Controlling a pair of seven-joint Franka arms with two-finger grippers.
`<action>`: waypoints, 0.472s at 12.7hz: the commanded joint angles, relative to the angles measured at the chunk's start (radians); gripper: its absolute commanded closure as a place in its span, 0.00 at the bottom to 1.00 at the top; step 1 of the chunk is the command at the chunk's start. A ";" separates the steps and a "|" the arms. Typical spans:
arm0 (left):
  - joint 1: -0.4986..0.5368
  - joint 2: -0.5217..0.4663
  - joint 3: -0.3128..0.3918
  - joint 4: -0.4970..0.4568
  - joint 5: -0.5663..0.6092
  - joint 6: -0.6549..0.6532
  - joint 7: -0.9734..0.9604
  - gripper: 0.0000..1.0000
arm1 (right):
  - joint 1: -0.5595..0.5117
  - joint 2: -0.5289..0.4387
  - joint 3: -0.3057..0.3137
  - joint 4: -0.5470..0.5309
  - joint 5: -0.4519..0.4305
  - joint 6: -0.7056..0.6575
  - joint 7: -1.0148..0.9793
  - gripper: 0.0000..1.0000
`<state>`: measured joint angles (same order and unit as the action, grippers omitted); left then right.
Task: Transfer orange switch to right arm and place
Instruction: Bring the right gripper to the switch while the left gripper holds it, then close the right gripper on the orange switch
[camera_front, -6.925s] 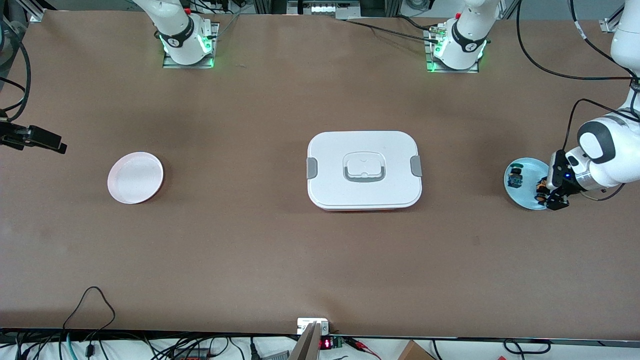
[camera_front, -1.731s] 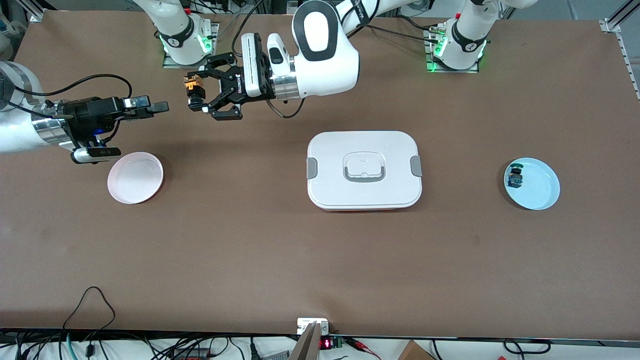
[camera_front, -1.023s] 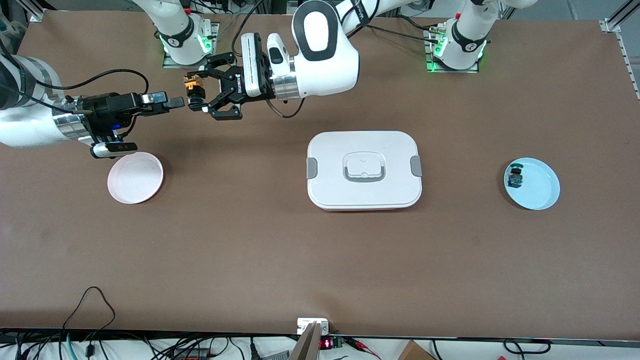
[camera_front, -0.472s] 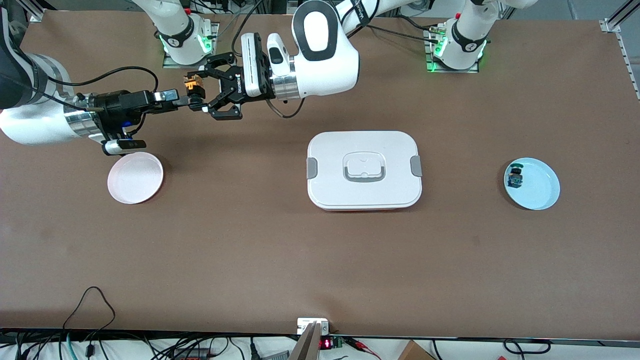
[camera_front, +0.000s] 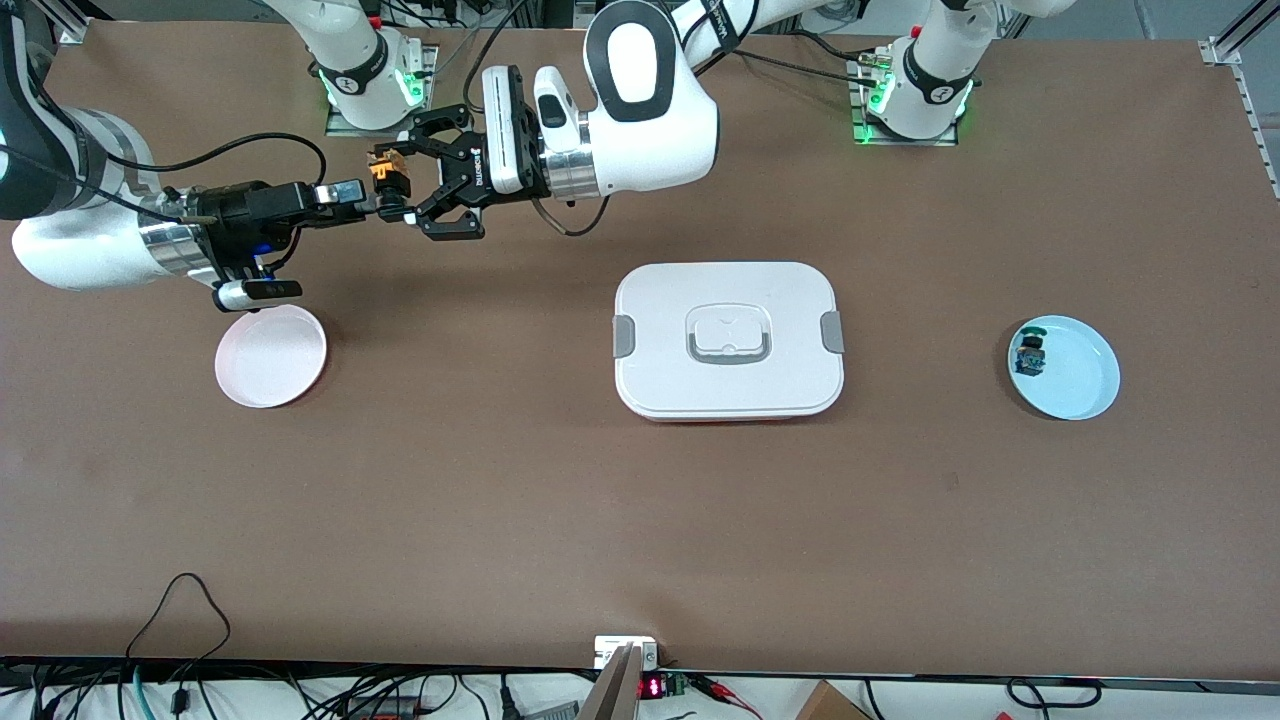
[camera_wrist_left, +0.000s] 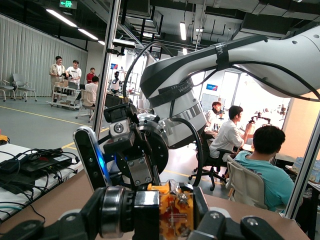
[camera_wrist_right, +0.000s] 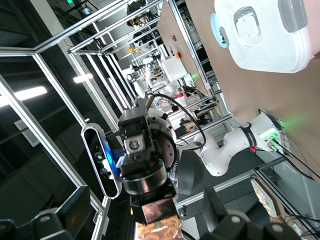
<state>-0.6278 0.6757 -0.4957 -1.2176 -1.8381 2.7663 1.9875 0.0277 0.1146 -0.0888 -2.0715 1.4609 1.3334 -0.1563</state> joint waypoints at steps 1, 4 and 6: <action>-0.020 0.016 0.011 0.043 -0.018 0.018 0.001 0.97 | 0.014 -0.038 0.001 -0.042 0.030 0.029 -0.029 0.01; -0.020 0.016 0.011 0.043 -0.018 0.018 0.001 0.97 | 0.017 -0.046 0.001 -0.050 0.030 0.035 -0.040 0.01; -0.020 0.016 0.011 0.043 -0.017 0.018 0.001 0.97 | 0.020 -0.052 0.001 -0.071 0.030 0.043 -0.065 0.01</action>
<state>-0.6279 0.6758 -0.4957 -1.2175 -1.8381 2.7663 1.9875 0.0389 0.1027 -0.0883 -2.0909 1.4692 1.3523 -0.1904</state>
